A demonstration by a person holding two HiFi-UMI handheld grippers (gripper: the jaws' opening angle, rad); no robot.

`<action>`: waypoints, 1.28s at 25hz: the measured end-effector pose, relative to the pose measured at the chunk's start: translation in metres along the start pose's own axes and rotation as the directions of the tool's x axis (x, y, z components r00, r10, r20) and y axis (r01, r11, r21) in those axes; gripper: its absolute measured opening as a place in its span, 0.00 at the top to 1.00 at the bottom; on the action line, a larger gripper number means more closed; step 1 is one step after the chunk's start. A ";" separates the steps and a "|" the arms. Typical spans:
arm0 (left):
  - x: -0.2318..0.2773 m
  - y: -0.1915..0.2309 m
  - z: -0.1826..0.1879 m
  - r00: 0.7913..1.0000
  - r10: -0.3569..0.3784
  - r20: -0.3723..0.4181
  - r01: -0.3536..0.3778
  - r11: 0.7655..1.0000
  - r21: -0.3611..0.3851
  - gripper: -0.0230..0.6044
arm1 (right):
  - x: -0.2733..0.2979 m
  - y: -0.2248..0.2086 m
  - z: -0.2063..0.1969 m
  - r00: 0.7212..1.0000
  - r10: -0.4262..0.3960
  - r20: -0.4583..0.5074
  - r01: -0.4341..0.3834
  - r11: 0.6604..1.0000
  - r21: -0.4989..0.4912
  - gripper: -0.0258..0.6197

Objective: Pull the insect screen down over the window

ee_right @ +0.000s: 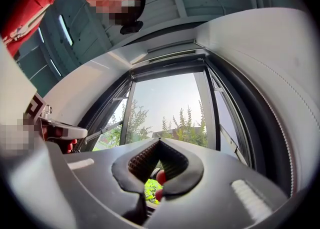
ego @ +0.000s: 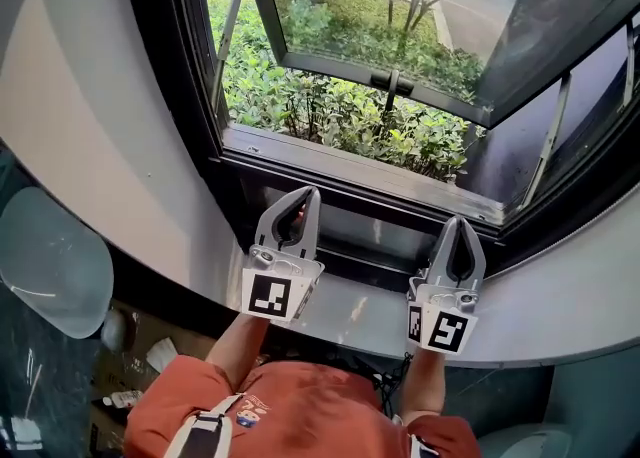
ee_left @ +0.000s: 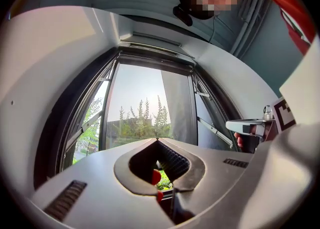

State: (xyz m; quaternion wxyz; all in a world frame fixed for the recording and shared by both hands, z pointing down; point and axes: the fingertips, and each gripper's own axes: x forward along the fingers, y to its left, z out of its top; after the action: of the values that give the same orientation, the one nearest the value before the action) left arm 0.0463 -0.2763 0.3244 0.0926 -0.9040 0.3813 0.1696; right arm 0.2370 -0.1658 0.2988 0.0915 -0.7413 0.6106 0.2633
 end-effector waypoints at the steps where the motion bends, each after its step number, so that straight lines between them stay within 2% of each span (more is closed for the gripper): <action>1: 0.003 0.002 0.005 1.000 0.005 0.012 -0.005 1.000 0.008 0.96 | 0.004 -0.001 0.005 1.000 0.002 0.016 -0.002 1.000 -0.007 0.95; 7: 0.021 0.007 0.036 0.997 0.003 0.083 -0.005 0.999 0.033 0.96 | 0.034 -0.001 0.047 0.990 0.044 0.132 -0.031 0.995 -0.094 0.95; 15: 0.051 0.017 0.082 0.984 -0.001 0.177 -0.020 0.993 0.115 0.96 | 0.070 -0.018 0.093 0.970 0.081 0.231 -0.031 0.977 -0.212 0.95; 22: 0.076 0.033 0.143 0.950 -0.006 0.312 -0.054 0.982 0.183 0.96 | 0.101 -0.031 0.148 0.940 0.116 0.319 -0.012 0.950 -0.311 0.95; 32: 0.117 0.045 0.211 0.923 -0.056 0.381 -0.040 0.970 0.239 0.96 | 0.150 -0.051 0.205 0.910 0.142 0.389 0.024 0.920 -0.392 0.95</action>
State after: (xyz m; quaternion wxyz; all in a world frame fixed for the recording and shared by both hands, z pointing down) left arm 0.0403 -0.3216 0.0833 0.2761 -0.8365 0.3698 0.2955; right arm 0.2459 -0.1880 0.0409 0.0607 -0.6536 0.5357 0.5312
